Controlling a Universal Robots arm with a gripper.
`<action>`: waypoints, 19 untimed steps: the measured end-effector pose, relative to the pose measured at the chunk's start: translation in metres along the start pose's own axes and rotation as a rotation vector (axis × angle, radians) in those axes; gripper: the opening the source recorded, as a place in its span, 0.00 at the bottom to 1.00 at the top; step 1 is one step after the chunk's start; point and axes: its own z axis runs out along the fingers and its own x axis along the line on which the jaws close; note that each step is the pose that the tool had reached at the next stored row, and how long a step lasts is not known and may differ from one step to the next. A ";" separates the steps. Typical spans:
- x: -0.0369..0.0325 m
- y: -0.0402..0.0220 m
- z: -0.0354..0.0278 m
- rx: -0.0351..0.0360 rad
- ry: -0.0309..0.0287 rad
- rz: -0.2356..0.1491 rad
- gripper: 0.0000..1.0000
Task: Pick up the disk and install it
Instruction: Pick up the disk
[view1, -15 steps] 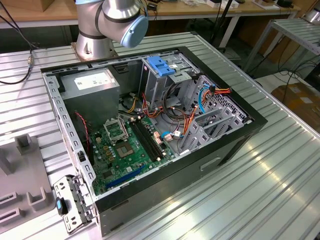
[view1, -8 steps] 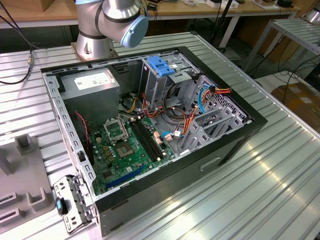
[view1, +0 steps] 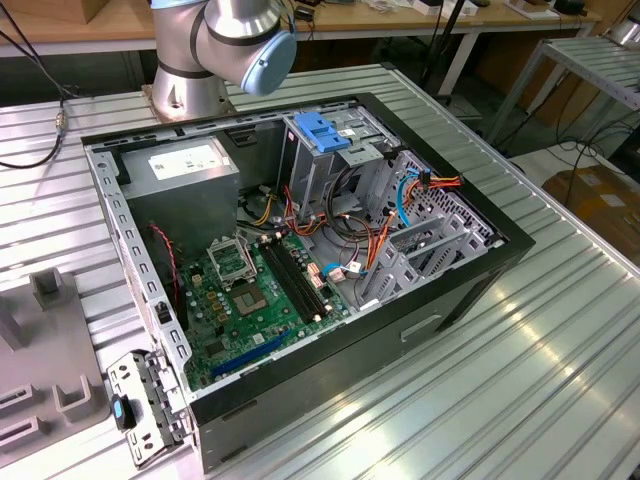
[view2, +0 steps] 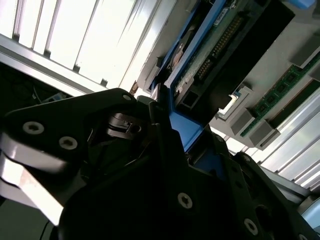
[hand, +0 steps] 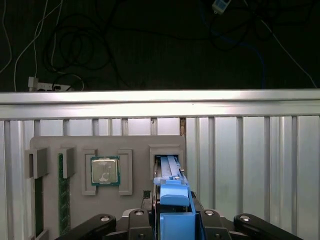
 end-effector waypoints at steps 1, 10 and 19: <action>0.0000 0.0000 0.0000 0.0001 -0.0001 -0.001 0.37; 0.0000 0.0000 0.0000 0.0000 -0.0002 -0.006 0.37; 0.0000 0.0000 0.0000 0.0002 0.0000 0.006 0.37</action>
